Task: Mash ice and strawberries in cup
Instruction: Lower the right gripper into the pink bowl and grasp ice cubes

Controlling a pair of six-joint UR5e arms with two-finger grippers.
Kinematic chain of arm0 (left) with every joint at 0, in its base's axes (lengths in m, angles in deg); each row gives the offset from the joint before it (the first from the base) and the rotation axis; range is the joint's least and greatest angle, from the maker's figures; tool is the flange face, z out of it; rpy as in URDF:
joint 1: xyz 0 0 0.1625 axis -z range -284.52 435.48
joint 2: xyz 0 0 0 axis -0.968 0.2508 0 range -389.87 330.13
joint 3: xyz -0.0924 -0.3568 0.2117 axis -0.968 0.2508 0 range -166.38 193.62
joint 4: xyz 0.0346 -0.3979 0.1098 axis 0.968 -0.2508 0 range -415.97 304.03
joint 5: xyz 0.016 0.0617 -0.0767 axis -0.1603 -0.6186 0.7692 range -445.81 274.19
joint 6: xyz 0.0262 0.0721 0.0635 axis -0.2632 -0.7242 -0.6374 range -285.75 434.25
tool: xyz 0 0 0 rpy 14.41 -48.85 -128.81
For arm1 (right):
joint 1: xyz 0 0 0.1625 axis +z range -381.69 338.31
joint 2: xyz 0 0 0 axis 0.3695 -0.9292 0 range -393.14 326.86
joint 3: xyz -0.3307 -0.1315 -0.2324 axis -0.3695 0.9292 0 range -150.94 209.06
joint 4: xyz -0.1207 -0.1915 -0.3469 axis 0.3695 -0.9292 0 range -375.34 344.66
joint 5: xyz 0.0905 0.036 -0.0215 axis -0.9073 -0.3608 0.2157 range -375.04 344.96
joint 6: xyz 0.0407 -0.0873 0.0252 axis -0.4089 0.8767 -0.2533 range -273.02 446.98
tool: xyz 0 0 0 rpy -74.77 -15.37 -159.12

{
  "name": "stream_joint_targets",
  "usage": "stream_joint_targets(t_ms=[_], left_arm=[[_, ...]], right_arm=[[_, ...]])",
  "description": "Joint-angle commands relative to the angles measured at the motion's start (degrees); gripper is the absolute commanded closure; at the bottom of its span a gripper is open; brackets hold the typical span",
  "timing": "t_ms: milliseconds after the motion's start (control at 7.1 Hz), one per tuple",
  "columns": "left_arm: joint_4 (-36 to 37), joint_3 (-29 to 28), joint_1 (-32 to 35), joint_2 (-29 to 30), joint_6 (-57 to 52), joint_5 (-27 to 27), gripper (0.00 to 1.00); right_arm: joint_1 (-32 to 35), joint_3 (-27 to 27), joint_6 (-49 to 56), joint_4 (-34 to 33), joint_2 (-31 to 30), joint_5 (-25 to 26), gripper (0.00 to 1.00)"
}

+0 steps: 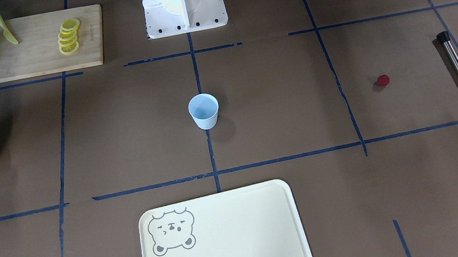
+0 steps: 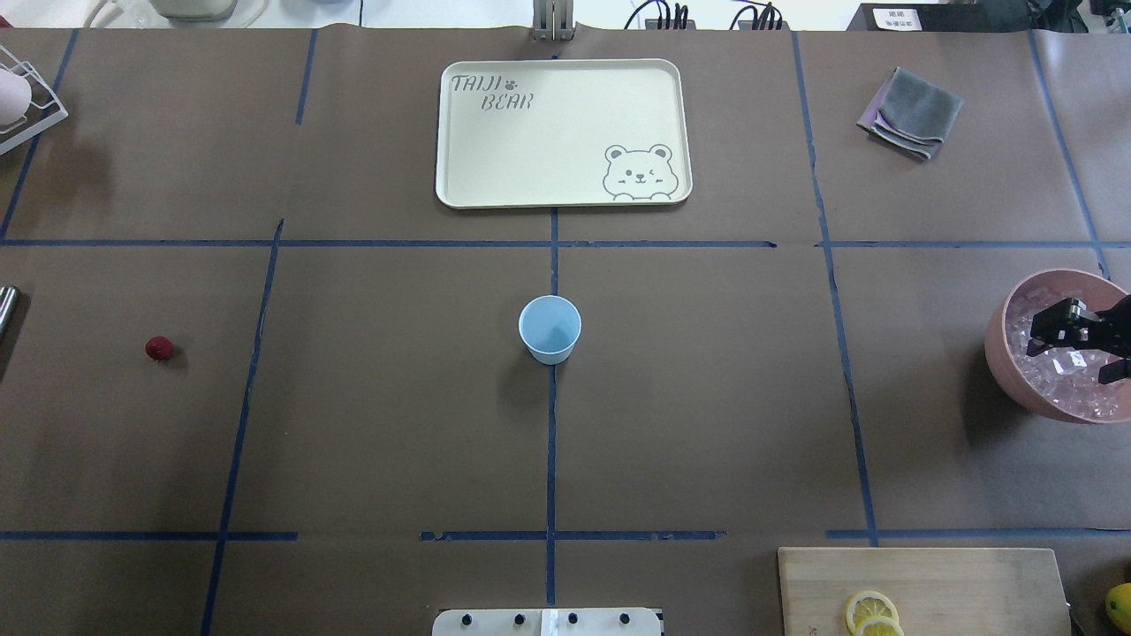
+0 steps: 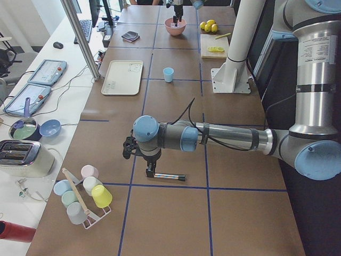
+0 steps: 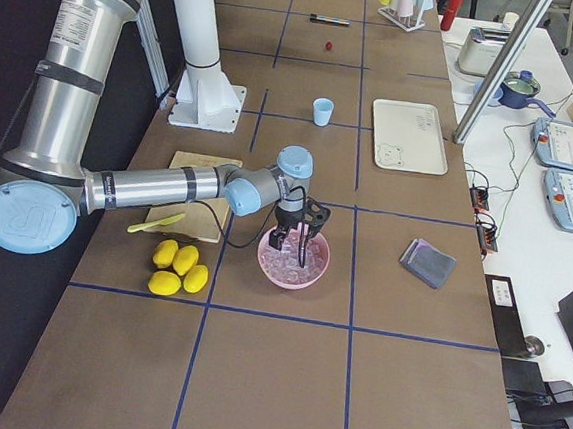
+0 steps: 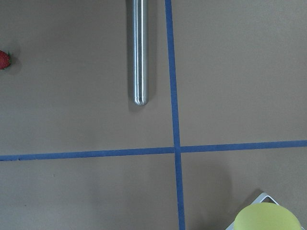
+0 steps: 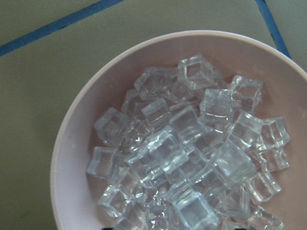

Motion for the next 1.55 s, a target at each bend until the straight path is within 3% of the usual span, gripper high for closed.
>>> stream_joint_targets(t_ms=[0,282,985,1126,1408], left_arm=[[0.0,0.2,0.0,0.0,0.0,0.0,0.0],[0.0,0.5,0.0,0.0,0.0,0.0,0.0],[0.2,0.8,0.0,0.0,0.0,0.0,0.0],[0.2,0.8,0.0,0.0,0.0,0.0,0.0],[0.2,0.9,0.0,0.0,0.0,0.0,0.0]], right_arm=[[0.0,1.0,0.0,0.0,0.0,0.4,0.12],[0.0,1.7,-0.3,0.0,0.1,0.4,0.29],[0.0,1.3,-0.3,0.0,0.1,0.6,0.89],[0.2,0.2,-0.3,0.1,-0.1,1.0,0.98],[0.2,-5.2,-0.3,0.0,0.2,0.9,1.0]])
